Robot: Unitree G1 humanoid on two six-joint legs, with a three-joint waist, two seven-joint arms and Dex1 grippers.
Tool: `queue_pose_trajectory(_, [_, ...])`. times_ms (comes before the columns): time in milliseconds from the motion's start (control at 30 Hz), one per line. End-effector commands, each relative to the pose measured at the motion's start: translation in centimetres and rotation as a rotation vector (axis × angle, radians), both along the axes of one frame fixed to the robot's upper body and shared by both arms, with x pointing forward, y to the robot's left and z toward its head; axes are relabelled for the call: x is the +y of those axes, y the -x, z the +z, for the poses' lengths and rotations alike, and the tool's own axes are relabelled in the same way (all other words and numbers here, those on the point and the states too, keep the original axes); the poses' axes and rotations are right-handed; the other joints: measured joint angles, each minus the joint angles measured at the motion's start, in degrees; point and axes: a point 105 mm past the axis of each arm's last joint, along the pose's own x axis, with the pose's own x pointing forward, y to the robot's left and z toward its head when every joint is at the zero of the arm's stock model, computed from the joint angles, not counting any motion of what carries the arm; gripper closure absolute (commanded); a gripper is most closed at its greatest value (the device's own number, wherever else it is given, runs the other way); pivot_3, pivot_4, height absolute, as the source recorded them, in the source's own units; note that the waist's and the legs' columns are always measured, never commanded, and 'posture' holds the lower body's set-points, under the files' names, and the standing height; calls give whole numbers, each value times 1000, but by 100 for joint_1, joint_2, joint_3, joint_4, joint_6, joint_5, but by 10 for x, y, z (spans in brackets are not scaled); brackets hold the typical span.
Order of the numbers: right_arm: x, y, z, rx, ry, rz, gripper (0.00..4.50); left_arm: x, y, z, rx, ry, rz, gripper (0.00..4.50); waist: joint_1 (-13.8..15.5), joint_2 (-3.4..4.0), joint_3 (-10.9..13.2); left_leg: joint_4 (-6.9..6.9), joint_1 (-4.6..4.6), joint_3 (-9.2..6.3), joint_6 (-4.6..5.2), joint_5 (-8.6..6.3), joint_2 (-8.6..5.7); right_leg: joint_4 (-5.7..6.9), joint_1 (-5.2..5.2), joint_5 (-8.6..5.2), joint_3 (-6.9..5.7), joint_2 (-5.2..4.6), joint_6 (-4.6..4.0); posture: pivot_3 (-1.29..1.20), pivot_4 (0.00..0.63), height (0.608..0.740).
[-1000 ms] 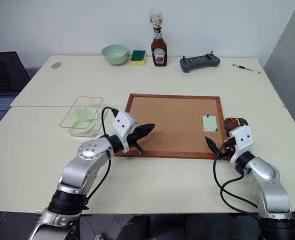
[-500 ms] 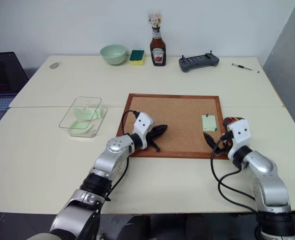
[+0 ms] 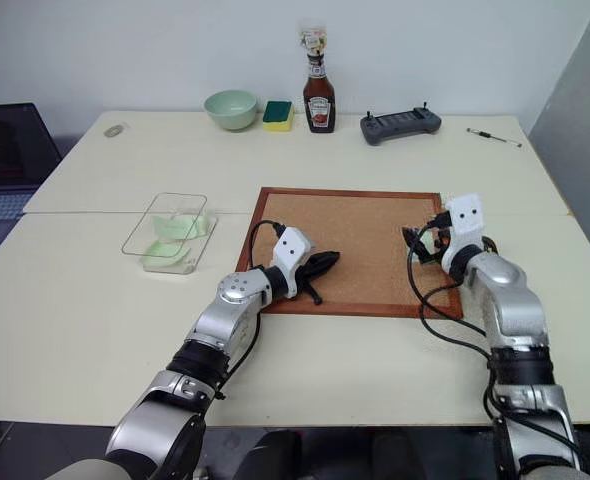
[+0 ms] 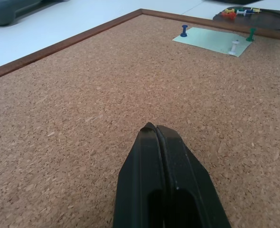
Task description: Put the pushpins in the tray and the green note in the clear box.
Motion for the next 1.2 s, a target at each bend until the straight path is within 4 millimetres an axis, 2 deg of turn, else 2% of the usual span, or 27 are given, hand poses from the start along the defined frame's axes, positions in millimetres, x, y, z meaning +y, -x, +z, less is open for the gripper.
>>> queue_pose_trajectory(33, [6,-17,4,-32,10,-2,0,-5,5,-9,19,-23,-17,4483,-2,0,0,0,-2,-1,0,0,0,-1,0,0,-1,0,0,0,150,740])
queue_pose_trajectory(200, [4,-29,0,-22,-11,-40,0,-6,5,-8,17,-21,-16,4483,1,1,-1,1,-1,0,-1,1,-2,0,-1,1,0,-2,-1,0,150,740])
queue_pose_trajectory(333, [2,-32,-3,-20,-5,-48,653,-5,5,-8,16,-24,-13,4500,0,2,-1,1,-2,1,-1,1,-4,0,-1,1,1,-4,-1,0,150,740])
queue_pose_trajectory(633, [-7,-32,-5,-17,32,-65,2551,-5,6,-9,16,-30,-15,4500,-5,3,-2,1,-2,0,-1,1,-3,0,-2,1,0,-4,-1,0,150,740])
queue_pose_trajectory(933, [-4,-30,0,-28,37,-24,4288,-6,5,-9,15,-35,-19,4500,-8,3,-2,1,-2,1,-1,1,-4,0,-1,1,1,-4,-1,0,150,740])
queue_pose_trajectory(967, [-4,-30,1,-29,33,-20,4397,-6,5,-9,16,-36,-19,4500,-8,3,-2,0,-2,0,-1,1,-4,0,-1,1,1,-4,-1,0,150,740])
queue_pose_trajectory(1200, [-1,-29,9,-53,21,-4,4397,-7,5,-11,20,-47,-21,4500,-8,3,-2,0,-2,0,-1,1,-3,0,-1,1,0,-4,-1,0,150,740])
